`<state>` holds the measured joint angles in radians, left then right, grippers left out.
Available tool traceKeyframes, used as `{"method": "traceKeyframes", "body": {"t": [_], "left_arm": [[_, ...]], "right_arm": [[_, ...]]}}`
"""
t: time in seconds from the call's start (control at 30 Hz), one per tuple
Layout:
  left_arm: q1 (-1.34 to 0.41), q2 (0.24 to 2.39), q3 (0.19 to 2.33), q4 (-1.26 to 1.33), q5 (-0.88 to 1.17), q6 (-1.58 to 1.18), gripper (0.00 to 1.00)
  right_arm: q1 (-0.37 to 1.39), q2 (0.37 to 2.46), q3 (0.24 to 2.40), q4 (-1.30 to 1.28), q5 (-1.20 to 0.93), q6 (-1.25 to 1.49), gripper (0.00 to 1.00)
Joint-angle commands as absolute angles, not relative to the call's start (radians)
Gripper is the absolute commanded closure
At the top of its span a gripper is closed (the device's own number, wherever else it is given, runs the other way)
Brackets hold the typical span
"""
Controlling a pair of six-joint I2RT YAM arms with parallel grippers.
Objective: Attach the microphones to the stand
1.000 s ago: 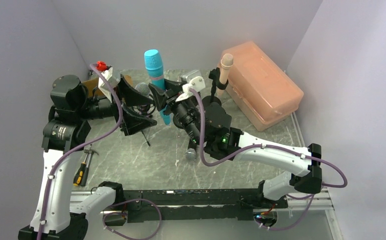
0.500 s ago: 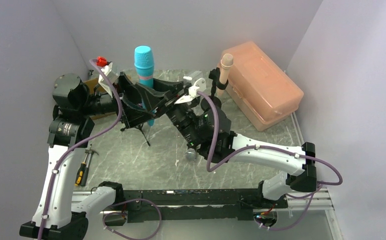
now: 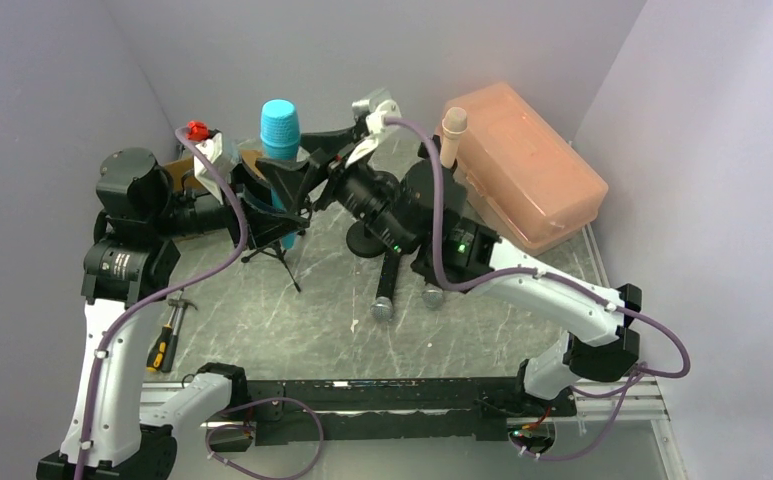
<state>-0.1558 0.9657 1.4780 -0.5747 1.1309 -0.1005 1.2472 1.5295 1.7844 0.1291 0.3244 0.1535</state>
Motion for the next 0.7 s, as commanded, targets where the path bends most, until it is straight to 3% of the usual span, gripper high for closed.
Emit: {"method": "traceKeyframes", "body": {"t": [0.0,0.23,0.33,0.37,0.43,0.47,0.67], "left_arm": [[-0.155,0.959,1.514,-0.614,1.130,-0.012,1.00],[-0.155,0.964,1.543,-0.649,1.113,0.040,1.00],[-0.155,0.969,1.558,-0.696,1.064,0.091,0.99],[-0.155,0.971,1.565,-0.712,1.033,0.101,0.79],[-0.155,0.976,1.588,-0.754,0.965,0.116,0.17],[-0.155,0.980,1.605,-0.781,0.934,0.123,0.03],[-0.153,1.011,1.729,-0.958,0.699,0.204,0.01]], "right_arm": [[1.211,1.561,1.911,-0.112,0.213,0.244,0.25],[1.168,1.611,2.003,-0.213,0.116,0.255,0.53],[1.137,1.619,2.031,-0.261,0.076,0.263,0.77],[1.121,1.613,2.033,-0.273,0.076,0.260,0.86],[1.098,1.589,2.031,-0.293,0.095,0.232,0.98],[1.089,1.577,2.029,-0.300,0.117,0.206,1.00],[1.028,1.504,1.959,-0.271,0.285,0.015,1.00]]}}
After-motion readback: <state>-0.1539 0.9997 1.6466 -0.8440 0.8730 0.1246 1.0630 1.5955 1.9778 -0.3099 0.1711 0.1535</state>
